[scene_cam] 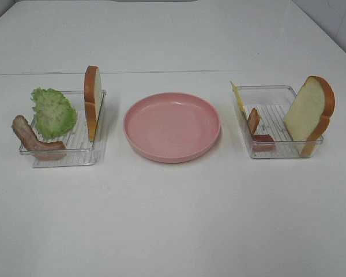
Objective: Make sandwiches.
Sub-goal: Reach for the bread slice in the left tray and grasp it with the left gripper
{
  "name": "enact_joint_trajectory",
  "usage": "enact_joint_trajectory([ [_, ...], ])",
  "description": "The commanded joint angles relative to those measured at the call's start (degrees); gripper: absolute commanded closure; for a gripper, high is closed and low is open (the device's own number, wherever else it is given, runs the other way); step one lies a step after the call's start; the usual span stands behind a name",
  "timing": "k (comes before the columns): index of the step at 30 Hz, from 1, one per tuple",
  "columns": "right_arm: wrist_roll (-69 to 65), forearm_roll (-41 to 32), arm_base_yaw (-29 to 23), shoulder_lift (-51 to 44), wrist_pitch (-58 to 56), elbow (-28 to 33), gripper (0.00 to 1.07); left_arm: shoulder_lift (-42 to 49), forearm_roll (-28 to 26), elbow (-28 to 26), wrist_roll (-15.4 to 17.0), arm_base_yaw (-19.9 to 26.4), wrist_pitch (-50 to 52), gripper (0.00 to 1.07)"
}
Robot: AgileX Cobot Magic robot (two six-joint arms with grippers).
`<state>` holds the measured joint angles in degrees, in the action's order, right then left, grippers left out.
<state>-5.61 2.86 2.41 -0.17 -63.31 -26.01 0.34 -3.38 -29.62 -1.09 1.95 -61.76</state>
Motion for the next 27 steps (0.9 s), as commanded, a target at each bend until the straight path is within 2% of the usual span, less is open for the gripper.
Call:
enact_joint_trajectory([
  [1, -0.4, 0.1, 0.2, -1.7, 0.2, 0.2, 0.09, 0.2, -0.4, 0.0, -0.1, -0.5, 0.1, 0.04],
  [23, -0.4, 0.1, 0.2, -1.7, 0.2, 0.2, 0.09, -0.2, -0.5, 0.0, 0.3, -0.5, 0.1, 0.04],
  [26, -0.4, 0.1, 0.2, -1.7, 0.2, 0.2, 0.09, -2.9, -0.3, -0.7, -0.6, -0.5, -0.7, 0.04],
  [27, -0.4, 0.1, 0.2, -1.7, 0.2, 0.2, 0.09, -6.9, -0.4, -1.4, -1.0, -0.5, -1.7, 0.04],
])
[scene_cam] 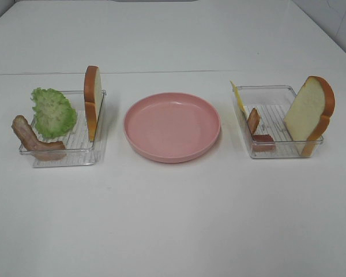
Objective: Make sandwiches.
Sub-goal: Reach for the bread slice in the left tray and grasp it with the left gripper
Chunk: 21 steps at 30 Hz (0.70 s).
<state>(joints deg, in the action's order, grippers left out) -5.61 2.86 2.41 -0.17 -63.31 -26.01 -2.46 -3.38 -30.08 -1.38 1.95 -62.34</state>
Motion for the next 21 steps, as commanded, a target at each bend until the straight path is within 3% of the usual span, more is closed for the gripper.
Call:
enact_joint_trajectory([
  [1, -0.4, 0.1, 0.2, -1.7, 0.2, 0.2, 0.09, -4.1, -0.4, -0.9, -0.7, -0.5, -1.1, 0.04],
  [9, -0.4, 0.1, 0.2, -1.7, 0.2, 0.2, 0.09, -25.6, -0.6, -8.9, -1.3, -0.5, -8.9, 0.04],
  [10, -0.4, 0.1, 0.2, -1.7, 0.2, 0.2, 0.09, -31.6, -0.6, -12.9, -1.3, -0.5, -12.5, 0.04],
  [12, -0.4, 0.1, 0.2, -1.7, 0.2, 0.2, 0.09, -34.0, -0.6, -14.5, -1.2, -0.5, -13.2, 0.04],
  [14, -0.4, 0.1, 0.2, -1.7, 0.2, 0.2, 0.09, -44.0, -0.6, -21.8, -0.7, -0.5, -13.1, 0.04],
  [17, -0.4, 0.1, 0.2, -1.7, 0.2, 0.2, 0.09, -46.0, -0.6, -23.1, -0.7, -0.5, -13.1, 0.04],
  [19, -0.4, 0.1, 0.2, -1.7, 0.2, 0.2, 0.09, -53.3, -0.6, -28.5, -0.7, -0.5, -13.1, 0.04],
  [20, -0.4, 0.1, 0.2, -1.7, 0.2, 0.2, 0.09, -53.3, -0.6, -28.5, -0.7, -0.5, -13.1, 0.04],
  [21, -0.4, 0.1, 0.2, -1.7, 0.2, 0.2, 0.09, -58.5, -0.6, -32.7, -0.9, -0.5, -13.1, 0.04],
])
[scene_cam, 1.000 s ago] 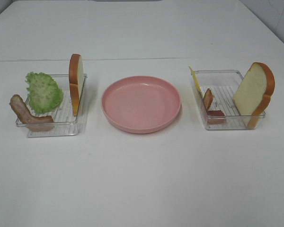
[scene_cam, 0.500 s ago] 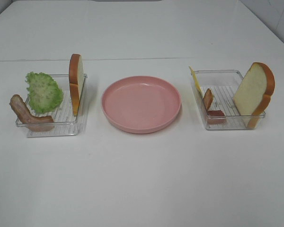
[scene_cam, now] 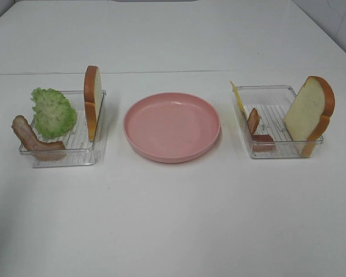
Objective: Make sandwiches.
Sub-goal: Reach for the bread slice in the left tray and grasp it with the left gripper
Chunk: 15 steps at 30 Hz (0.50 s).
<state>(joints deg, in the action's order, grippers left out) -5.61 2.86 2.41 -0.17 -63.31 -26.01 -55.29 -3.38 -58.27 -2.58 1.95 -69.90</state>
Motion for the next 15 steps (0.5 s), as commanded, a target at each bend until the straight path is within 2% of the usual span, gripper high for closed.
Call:
enact_joint_trajectory([
  [1, -0.4, 0.1, 0.2, -1.7, 0.2, 0.2, 0.09, -7.6, -0.6, -6.4, 0.3, -0.5, -5.6, 0.04],
  [2, -0.4, 0.1, 0.2, -1.7, 0.2, 0.2, 0.09, -7.6, -0.6, -6.4, 0.3, -0.5, -5.6, 0.04],
  [3, -0.4, 0.1, 0.2, -1.7, 0.2, 0.2, 0.09, -12.4, -0.6, -11.1, 0.4, -0.5, -5.6, 0.04],
  [4, -0.4, 0.1, 0.2, -1.7, 0.2, 0.2, 0.09, -12.4, -0.6, -11.1, 0.4, -0.5, -5.6, 0.04],
  [5, -0.4, 0.1, 0.2, -1.7, 0.2, 0.2, 0.09, -16.6, -0.6, -15.4, 0.5, -0.5, -5.6, 0.04],
  [6, -0.4, 0.1, 0.2, -1.7, 0.2, 0.2, 0.09, -18.7, -0.6, -17.7, 0.5, -0.5, -5.6, 0.04],
  [7, -0.4, 0.1, 0.2, -1.7, 0.2, 0.2, 0.09, -18.7, -0.6, -17.7, 0.5, -0.5, -5.6, 0.04],
  [8, -0.4, 0.1, 0.2, -1.7, 0.2, 0.2, 0.09, -22.5, -0.4, -21.5, 0.2, -0.5, -5.6, 0.04],
  [9, -0.4, 0.1, 0.2, -1.7, 0.2, 0.2, 0.09, -22.5, -0.4, -21.5, 0.2, -0.5, -5.6, 0.04],
  [10, -0.4, 0.1, 0.2, -1.7, 0.2, 0.2, 0.09, -26.5, -0.1, -25.1, 0.0, -0.5, -5.6, 0.04],
  [12, -0.4, 0.1, 0.2, -1.7, 0.2, 0.2, 0.09, -28.5, 0.2, -26.6, 0.0, -0.5, -5.6, 0.04],
  [14, -0.4, 0.1, 0.2, -1.7, 0.2, 0.2, 0.09, -35.1, 0.2, -31.6, 0.6, -0.5, -5.6, 0.04],
  [15, -0.4, 0.1, 0.2, -1.7, 0.2, 0.2, 0.09, -35.1, 0.2, -31.6, 0.6, -0.5, -5.6, 0.04],
])
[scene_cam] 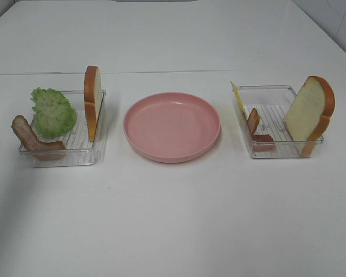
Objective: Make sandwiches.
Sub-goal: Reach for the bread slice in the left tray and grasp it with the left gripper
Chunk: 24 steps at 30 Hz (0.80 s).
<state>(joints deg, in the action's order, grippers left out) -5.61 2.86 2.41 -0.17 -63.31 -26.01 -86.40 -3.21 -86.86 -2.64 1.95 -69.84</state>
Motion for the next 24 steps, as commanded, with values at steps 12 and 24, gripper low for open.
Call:
enact_joint_trajectory([
  [12, -0.4, 0.1, 0.2, -1.7, 0.2, 0.2, 0.09, -16.6, -0.1, -13.1, -0.8, -0.7, -5.7, 0.04],
  [24, -0.4, 0.1, 0.2, -1.7, 0.2, 0.2, 0.09, -23.3, -0.4, -18.7, -0.3, -8.8, -5.7, 0.04],
])
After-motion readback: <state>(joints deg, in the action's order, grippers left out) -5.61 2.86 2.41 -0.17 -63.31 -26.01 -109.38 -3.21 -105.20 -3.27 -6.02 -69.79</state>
